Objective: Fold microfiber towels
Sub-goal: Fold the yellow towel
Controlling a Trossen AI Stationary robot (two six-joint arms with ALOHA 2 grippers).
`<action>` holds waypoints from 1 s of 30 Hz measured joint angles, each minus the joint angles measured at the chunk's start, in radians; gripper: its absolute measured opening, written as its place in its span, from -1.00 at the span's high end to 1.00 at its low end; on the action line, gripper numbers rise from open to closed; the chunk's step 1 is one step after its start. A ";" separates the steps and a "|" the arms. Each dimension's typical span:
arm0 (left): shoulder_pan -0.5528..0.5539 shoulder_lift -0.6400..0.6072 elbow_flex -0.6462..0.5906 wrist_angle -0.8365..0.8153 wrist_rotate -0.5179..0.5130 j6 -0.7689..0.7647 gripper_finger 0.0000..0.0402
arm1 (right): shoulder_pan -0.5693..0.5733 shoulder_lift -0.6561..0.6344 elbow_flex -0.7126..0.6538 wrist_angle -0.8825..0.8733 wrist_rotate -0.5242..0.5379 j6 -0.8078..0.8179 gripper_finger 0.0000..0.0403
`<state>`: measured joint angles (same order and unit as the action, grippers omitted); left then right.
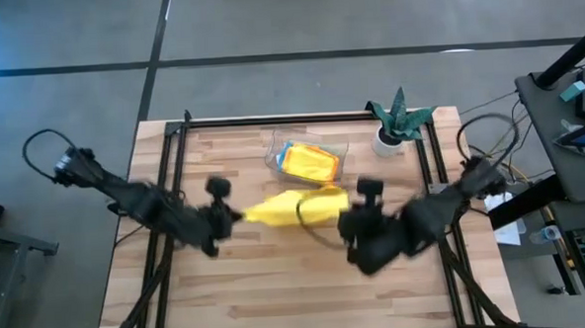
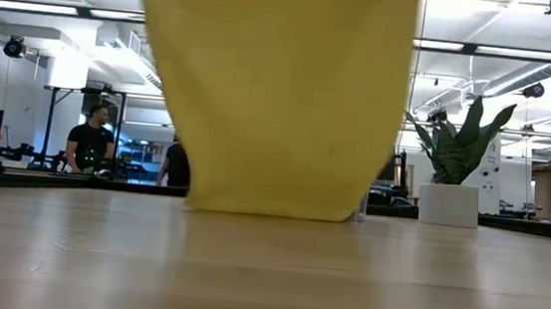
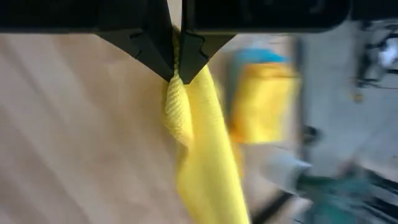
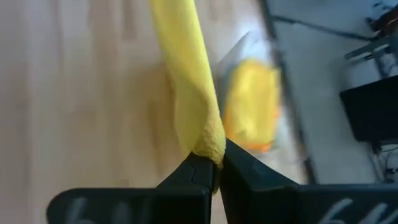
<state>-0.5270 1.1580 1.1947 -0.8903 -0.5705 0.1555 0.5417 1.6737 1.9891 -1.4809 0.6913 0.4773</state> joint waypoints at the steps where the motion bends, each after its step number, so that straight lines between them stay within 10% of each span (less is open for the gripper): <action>1: -0.025 0.026 -0.030 0.014 0.011 -0.033 1.00 | 0.026 0.006 -0.037 0.003 -0.010 0.038 0.96; 19: -0.423 0.490 -0.153 0.673 0.157 -0.454 1.00 | 0.366 0.128 -0.622 0.920 -0.260 0.302 0.96; 30: -0.424 0.610 -0.147 0.808 0.285 -0.494 1.00 | 0.370 0.219 -0.640 1.000 -0.333 0.323 0.96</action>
<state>-0.9508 1.7680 1.0477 -0.0822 -0.2853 -0.3382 0.9115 1.8931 1.3490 -0.4808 0.3586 0.8001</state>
